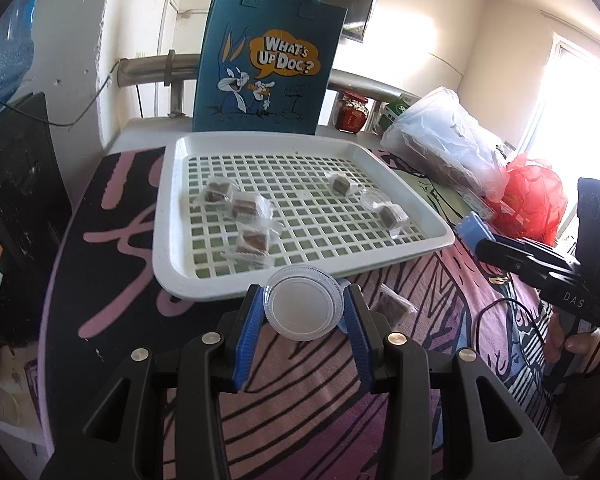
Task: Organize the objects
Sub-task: 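Move the lid and blue clip over the white tray and open both grippers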
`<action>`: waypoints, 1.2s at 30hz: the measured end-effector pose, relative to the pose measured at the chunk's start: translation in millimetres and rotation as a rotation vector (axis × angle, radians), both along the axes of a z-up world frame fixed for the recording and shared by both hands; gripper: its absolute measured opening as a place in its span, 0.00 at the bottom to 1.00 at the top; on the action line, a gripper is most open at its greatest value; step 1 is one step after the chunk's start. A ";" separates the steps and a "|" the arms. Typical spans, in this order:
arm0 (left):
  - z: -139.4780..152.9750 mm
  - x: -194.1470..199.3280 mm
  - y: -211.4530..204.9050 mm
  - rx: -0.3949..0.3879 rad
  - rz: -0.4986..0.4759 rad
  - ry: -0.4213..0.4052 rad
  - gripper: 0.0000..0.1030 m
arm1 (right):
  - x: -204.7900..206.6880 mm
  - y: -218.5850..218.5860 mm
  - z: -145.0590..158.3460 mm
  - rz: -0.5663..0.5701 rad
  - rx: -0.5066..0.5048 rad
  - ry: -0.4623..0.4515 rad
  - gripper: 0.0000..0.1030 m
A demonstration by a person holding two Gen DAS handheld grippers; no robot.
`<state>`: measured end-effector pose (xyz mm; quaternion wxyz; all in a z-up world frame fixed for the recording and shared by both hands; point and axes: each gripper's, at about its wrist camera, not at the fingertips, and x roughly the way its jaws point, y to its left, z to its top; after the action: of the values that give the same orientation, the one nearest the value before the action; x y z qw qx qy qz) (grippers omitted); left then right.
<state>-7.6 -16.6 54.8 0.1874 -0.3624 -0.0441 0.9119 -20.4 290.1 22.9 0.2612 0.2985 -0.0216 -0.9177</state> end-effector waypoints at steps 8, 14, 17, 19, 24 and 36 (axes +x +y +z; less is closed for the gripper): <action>6.9 -56.0 -17.5 -0.087 0.098 0.013 0.38 | -55.0 5.9 8.8 -0.087 0.084 -0.013 0.25; -13.7 -83.3 -13.9 -0.116 0.129 -0.026 0.38 | -91.7 -2.8 -26.6 -0.153 0.234 -0.078 0.25; -20.4 -87.5 -9.2 -0.131 0.126 -0.034 0.38 | -100.2 -6.5 -35.7 -0.163 0.274 -0.086 0.25; -26.6 -89.5 -6.5 -0.142 0.124 -0.048 0.39 | -103.3 -8.8 -39.0 -0.164 0.289 -0.088 0.25; -24.5 -86.9 -7.5 -0.098 0.112 -0.030 0.61 | -104.1 -6.1 -39.9 -0.176 0.271 -0.107 0.28; 22.1 -16.8 -10.6 -0.007 0.038 0.098 0.80 | -2.8 -1.7 25.0 0.028 0.018 0.065 0.58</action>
<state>-24.4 -27.2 76.9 0.1708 -0.3170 -0.0386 0.9321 -23.2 288.4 47.9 0.2718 0.2711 -0.0008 -0.9234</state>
